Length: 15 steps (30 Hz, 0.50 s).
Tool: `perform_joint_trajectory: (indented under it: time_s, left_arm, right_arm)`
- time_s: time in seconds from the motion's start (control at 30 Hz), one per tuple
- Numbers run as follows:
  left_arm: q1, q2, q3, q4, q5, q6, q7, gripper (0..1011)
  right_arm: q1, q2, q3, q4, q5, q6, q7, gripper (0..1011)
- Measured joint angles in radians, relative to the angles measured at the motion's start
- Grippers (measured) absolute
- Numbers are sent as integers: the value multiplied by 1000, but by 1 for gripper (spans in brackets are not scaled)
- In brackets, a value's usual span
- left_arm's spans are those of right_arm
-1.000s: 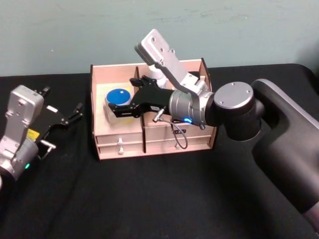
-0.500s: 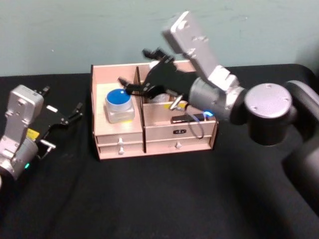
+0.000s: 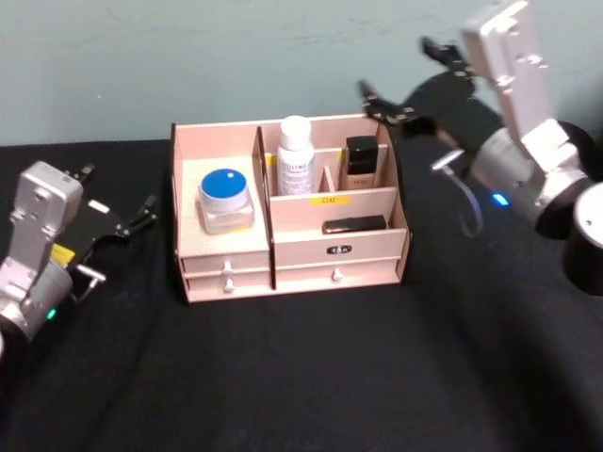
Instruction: Pick up the facial cleanser and watermelon frost from the table and place them into the tiered storage box.
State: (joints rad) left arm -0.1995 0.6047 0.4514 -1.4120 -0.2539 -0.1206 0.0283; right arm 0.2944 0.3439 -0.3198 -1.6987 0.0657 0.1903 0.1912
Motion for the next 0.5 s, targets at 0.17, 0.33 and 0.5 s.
perform_joint_trajectory:
  time_s: [0.17,0.33,0.5]
  left_arm:
    - [0,0,0,0,0,0,0,1010]
    - [0,0,0,0,0,0,0,1010]
    - [0,0,0,0,0,0,0,1010]
  right_arm:
    - [-14,-9,51,43,-13,-8,-44,1002]
    - [-14,-22,83,118,-29,-21,-69,1002]
    - [-4,-33,93,172,-39,-35,-68,1002]
